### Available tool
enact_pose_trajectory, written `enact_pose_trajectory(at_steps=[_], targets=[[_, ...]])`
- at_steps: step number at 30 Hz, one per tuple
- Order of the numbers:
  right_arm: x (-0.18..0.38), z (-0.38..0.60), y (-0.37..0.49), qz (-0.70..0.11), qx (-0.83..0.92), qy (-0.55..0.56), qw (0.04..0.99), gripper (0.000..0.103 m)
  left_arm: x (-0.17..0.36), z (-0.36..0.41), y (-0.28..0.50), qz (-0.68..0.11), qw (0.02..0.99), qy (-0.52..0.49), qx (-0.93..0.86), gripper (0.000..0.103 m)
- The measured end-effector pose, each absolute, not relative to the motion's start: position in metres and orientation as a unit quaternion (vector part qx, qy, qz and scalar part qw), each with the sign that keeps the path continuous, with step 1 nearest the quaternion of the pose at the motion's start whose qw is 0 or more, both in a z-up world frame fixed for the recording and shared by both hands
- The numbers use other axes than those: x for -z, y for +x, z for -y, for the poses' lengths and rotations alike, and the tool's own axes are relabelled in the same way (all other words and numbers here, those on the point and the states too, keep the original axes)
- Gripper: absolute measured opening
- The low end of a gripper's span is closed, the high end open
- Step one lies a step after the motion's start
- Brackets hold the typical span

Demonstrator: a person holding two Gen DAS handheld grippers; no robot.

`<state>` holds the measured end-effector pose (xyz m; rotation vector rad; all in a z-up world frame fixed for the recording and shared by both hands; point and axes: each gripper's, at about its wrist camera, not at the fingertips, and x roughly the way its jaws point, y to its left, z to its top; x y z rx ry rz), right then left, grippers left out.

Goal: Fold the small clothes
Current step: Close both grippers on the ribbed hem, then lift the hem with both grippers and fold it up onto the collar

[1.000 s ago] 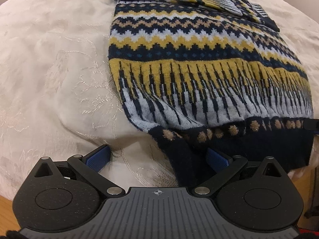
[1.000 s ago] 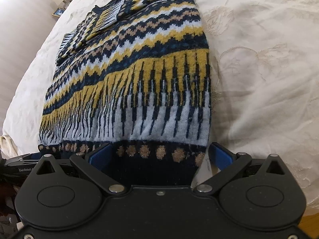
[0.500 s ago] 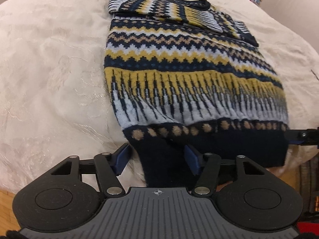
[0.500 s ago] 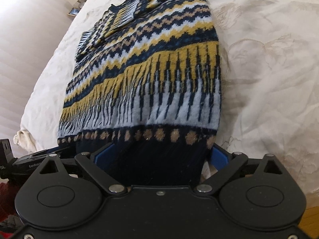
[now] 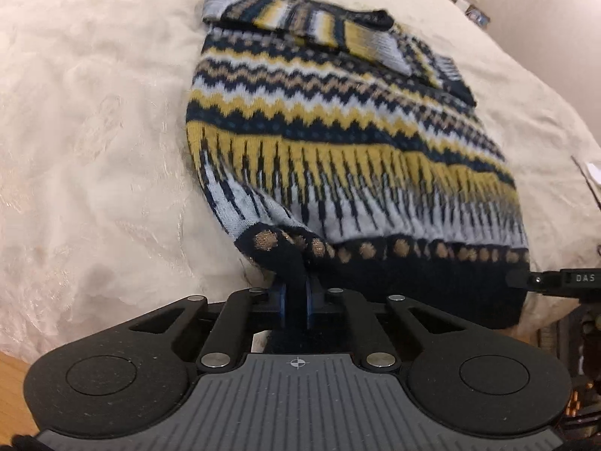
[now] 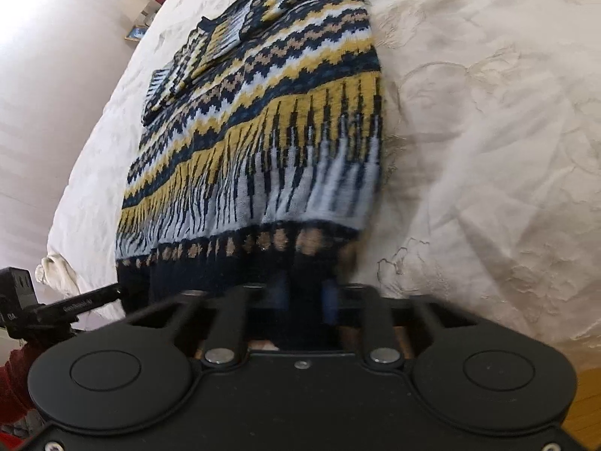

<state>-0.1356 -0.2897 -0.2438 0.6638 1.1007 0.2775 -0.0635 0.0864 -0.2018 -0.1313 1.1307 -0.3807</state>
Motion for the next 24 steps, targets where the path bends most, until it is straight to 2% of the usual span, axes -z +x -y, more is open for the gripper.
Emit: enact_pose_trajectory(at_steps=[10, 24], targets=[[0.188, 0.298, -0.134, -0.445, -0.163, 0.327, 0.818, 0.016, 0.135, -0.091, -0.060, -0.465, 0.860, -0.114, 0.180, 0.008], [0.130, 0.325, -0.060, -0.356, -0.177, 0.340, 0.852, 0.016, 0.076, -0.078, 0.015, -0.382, 0.898, -0.159, 0.149, 0.008]])
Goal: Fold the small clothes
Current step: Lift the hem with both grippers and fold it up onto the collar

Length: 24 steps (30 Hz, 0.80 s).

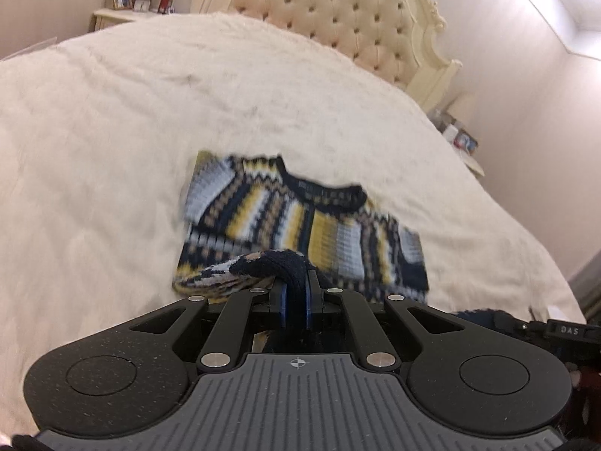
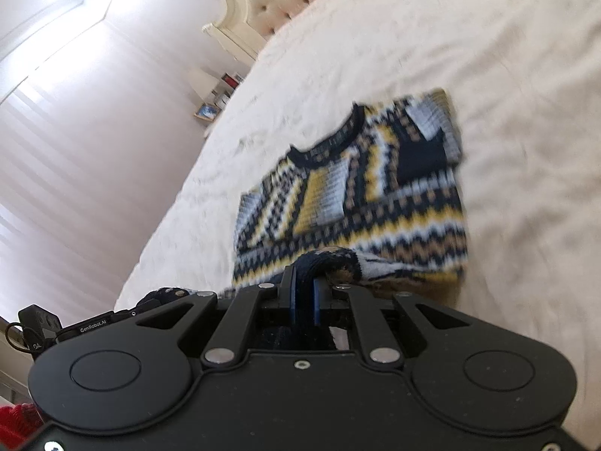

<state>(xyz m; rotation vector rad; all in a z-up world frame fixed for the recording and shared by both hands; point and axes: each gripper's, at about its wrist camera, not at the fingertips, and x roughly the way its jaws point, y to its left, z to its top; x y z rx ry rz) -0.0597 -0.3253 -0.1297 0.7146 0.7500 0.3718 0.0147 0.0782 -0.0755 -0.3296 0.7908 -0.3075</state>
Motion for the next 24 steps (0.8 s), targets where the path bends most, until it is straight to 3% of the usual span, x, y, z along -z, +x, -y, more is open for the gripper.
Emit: enact_pose_trajectory(at_steps=[24], targets=[[0.132, 0.357, 0.091, -0.331, -0.190, 0.351, 0.855, 0.016, 0.065, -0.028, 0.141, -0.374, 0.915, -0.106, 0.107, 0.008]])
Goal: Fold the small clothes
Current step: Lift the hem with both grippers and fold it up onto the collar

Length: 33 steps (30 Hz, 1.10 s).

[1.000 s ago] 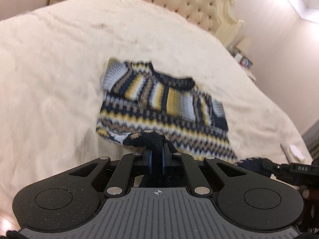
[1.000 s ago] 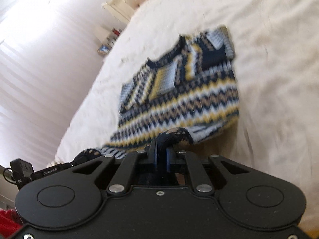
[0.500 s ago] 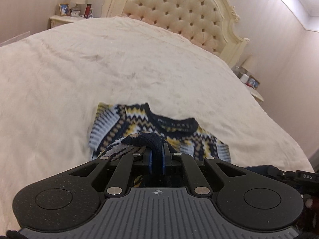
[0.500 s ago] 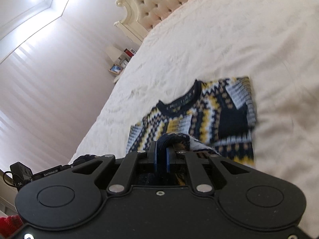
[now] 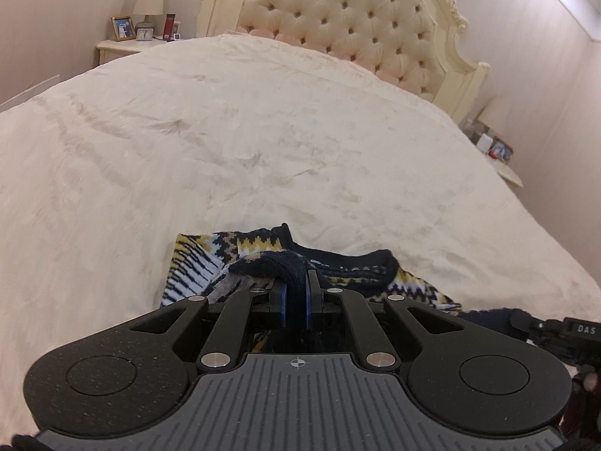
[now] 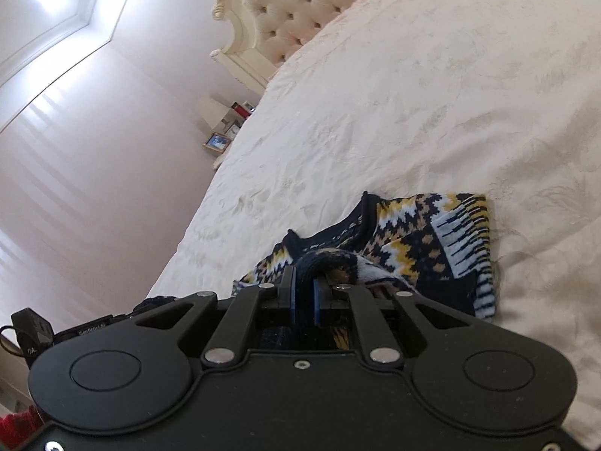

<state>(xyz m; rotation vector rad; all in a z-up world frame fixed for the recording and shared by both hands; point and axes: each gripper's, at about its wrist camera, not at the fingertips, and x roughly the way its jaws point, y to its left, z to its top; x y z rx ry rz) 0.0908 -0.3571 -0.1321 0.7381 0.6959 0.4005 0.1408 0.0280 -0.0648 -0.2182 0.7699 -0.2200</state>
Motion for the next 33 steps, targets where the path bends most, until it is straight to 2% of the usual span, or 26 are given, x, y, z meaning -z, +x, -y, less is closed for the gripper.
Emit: enact_pose_trajectory(at_steps=[11, 33], targets=[[0.147, 0.351, 0.124, -0.353, -0.143, 0.347, 0.857, 0.016, 0.090, -0.026, 0.190, -0.405, 0.902, -0.083, 0.128, 0.008], [0.180, 0.325, 0.205, -0.417, -0.070, 0.319, 0.848, 0.019, 0.160, -0.049, 0.268, -0.476, 0.863, -0.112, 0.125, 0.010]])
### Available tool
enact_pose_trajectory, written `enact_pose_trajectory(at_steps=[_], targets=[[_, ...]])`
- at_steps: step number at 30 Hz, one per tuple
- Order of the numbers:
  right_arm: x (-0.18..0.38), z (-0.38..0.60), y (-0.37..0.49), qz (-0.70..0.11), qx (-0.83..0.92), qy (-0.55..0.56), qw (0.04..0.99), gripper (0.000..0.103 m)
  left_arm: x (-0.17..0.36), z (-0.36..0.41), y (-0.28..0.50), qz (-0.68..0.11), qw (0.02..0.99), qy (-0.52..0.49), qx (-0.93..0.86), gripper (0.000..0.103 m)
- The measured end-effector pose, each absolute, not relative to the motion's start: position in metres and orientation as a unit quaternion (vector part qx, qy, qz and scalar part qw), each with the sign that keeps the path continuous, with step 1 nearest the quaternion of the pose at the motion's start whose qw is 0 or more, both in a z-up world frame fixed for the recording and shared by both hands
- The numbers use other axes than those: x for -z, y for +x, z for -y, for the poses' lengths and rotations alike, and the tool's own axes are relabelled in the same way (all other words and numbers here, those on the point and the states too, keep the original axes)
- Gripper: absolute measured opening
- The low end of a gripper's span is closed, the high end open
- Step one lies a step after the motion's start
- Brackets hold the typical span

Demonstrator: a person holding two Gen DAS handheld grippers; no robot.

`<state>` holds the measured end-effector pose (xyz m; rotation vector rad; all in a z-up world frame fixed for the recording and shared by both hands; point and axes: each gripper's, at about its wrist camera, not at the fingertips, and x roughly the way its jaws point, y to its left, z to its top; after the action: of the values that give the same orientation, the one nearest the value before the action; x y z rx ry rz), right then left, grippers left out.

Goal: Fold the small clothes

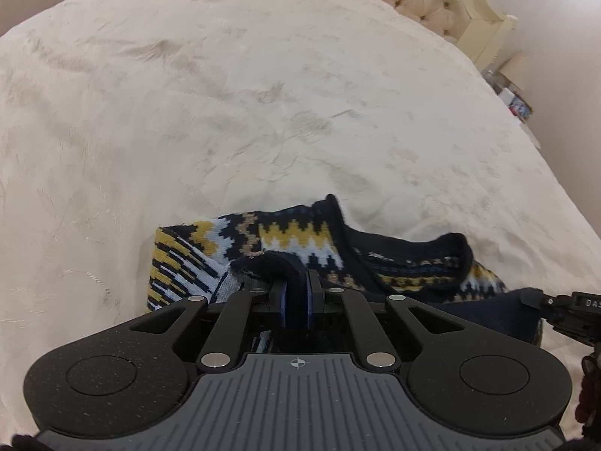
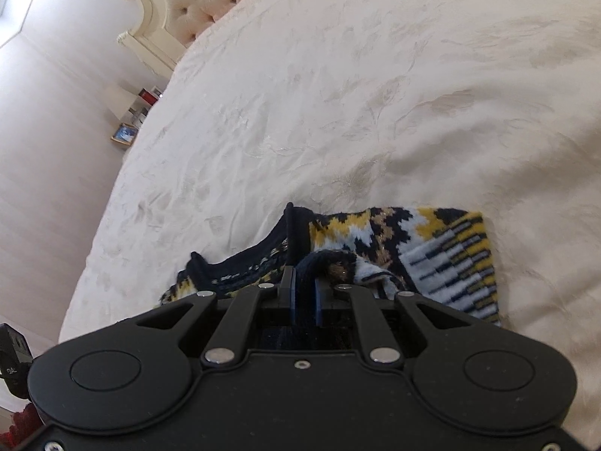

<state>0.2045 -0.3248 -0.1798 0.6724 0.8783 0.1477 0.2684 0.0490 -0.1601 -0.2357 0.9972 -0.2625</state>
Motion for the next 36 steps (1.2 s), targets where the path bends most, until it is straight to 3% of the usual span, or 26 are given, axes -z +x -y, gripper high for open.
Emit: enact_pose_trajectory(at_steps=[3, 9, 11, 12, 14, 22, 30, 36], targets=[[0.187, 0.324, 0.217, -0.431, -0.069, 0.312, 0.844, 0.021, 0.168, -0.052, 0.276, -0.485, 0.858, -0.121, 0.118, 0.014], [0.198, 0.326, 0.230, -0.446, -0.061, 0.318, 0.834, 0.032, 0.174, -0.063, 0.289, -0.483, 0.856, -0.151, 0.105, 0.040], [0.199, 0.326, 0.231, -0.439, -0.061, 0.320, 0.837, 0.054, 0.171, -0.065, 0.291, -0.472, 0.863, -0.148, 0.102, 0.054], [0.197, 0.326, 0.230, -0.431, -0.059, 0.319, 0.842, 0.059, 0.169, -0.066, 0.292, -0.468, 0.865, -0.146, 0.104, 0.060], [0.194, 0.329, 0.229, -0.411, -0.059, 0.325, 0.850, 0.073, 0.164, -0.066, 0.294, -0.464, 0.869, -0.138, 0.107, 0.060], [0.172, 0.327, 0.219, -0.389, -0.055, 0.291, 0.872, 0.077, 0.140, -0.058, 0.286, -0.448, 0.880, -0.103, 0.120, 0.083], [0.165, 0.289, 0.200, -0.413, -0.104, 0.213, 0.879, 0.077, 0.148, -0.028, 0.256, -0.486, 0.859, -0.041, 0.157, 0.085], [0.178, 0.232, 0.190, -0.456, -0.160, 0.069, 0.873, 0.077, 0.187, -0.002, 0.235, -0.524, 0.828, 0.077, 0.182, 0.085]])
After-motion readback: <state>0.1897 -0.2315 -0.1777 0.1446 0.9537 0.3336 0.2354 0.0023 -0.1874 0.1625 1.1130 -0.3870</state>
